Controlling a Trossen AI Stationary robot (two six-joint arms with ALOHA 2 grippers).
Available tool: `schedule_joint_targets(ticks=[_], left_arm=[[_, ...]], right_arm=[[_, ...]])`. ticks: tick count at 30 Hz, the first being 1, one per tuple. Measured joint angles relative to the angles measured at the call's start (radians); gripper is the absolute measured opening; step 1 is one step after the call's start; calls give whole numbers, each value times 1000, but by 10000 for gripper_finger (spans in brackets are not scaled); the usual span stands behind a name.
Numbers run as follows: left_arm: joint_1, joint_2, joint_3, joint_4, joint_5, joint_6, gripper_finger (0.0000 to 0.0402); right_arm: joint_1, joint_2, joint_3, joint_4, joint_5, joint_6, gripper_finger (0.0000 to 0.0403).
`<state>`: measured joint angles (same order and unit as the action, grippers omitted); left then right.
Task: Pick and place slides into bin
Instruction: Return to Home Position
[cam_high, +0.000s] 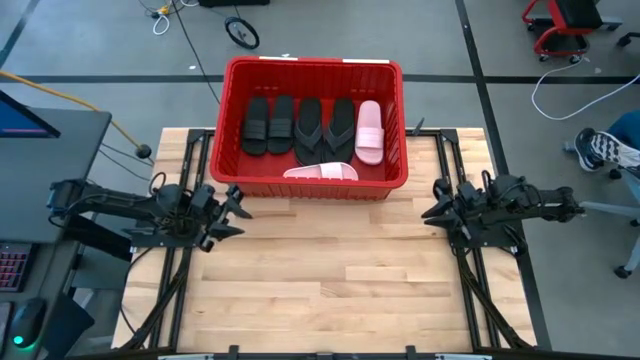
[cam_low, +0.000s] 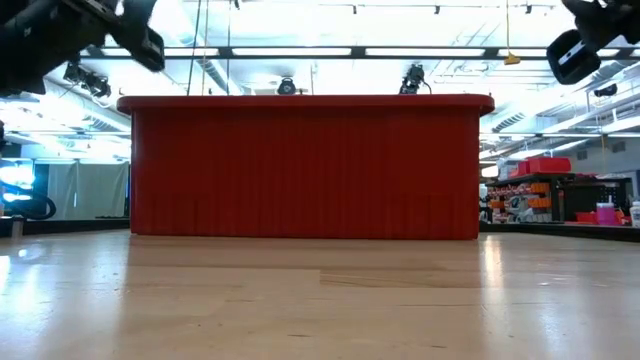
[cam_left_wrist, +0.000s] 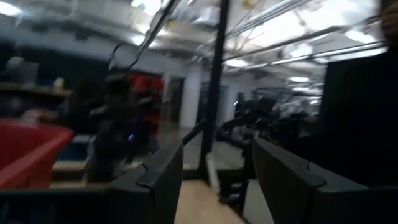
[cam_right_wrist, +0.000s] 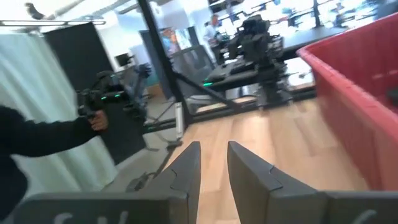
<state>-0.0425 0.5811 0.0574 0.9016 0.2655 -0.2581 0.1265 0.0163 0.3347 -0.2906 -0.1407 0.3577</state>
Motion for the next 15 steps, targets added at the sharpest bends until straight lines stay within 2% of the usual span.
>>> schedule_joint_targets(ticks=[3, 8, 15], left_arm=[[0, -40, 1, 39, 56, 0, 192], [0, -135, 1, 21, 105, -23, 188], [0, -225, 1, -51, 92, 92, 194]], right_arm=[[1, -10, 8, 7, -48, 6, 85], [0, -15, 13, 31, -68, -44, 85], [0, -15, -53, 156, 39, -61, 85]])
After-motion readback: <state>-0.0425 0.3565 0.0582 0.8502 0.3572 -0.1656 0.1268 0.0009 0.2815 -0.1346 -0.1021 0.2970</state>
